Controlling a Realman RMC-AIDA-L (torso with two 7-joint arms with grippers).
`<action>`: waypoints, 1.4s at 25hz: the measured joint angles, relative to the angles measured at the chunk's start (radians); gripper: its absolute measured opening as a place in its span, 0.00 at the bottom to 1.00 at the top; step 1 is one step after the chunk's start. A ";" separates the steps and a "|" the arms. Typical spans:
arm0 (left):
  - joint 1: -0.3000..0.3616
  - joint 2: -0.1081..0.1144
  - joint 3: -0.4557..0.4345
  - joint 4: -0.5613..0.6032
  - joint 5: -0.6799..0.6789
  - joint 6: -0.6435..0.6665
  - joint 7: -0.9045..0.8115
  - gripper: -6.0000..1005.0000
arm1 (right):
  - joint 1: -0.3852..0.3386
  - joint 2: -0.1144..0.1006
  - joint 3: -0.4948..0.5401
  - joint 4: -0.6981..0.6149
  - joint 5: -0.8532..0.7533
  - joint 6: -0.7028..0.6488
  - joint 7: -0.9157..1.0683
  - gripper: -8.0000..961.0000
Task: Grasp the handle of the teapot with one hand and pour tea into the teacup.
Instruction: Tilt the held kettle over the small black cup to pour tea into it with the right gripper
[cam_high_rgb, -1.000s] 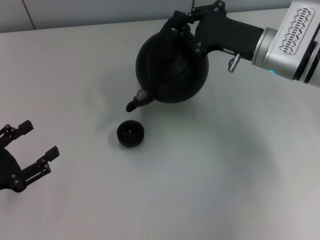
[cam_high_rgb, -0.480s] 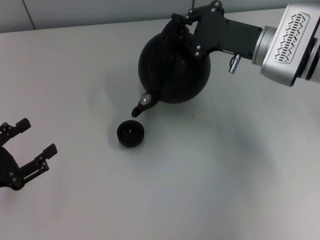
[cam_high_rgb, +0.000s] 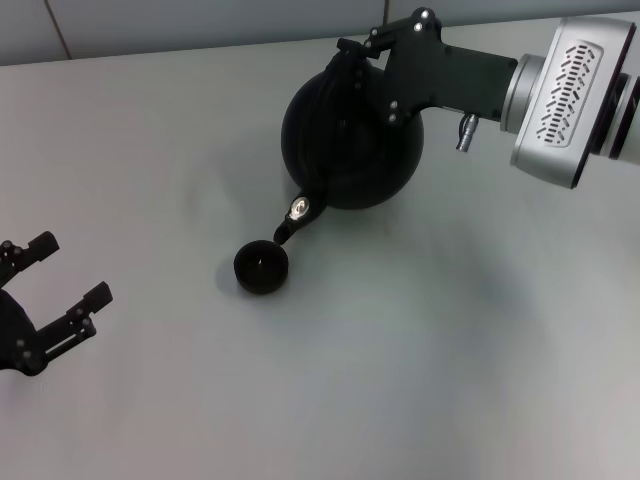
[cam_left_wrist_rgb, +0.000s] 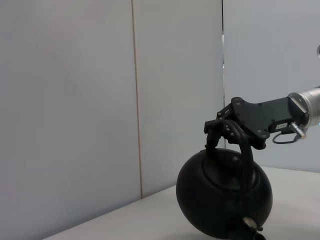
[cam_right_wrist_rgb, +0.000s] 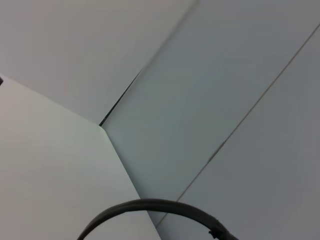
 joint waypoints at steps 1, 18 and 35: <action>-0.001 0.000 0.000 0.000 -0.004 0.000 -0.003 0.80 | 0.000 0.001 -0.001 0.000 0.001 0.001 -0.012 0.09; -0.003 0.000 0.000 -0.002 -0.012 0.000 -0.006 0.80 | 0.020 0.005 -0.016 0.017 0.005 0.003 -0.062 0.09; 0.001 0.000 0.000 -0.012 -0.022 0.006 -0.005 0.80 | 0.024 0.007 -0.030 0.021 0.007 0.003 -0.095 0.09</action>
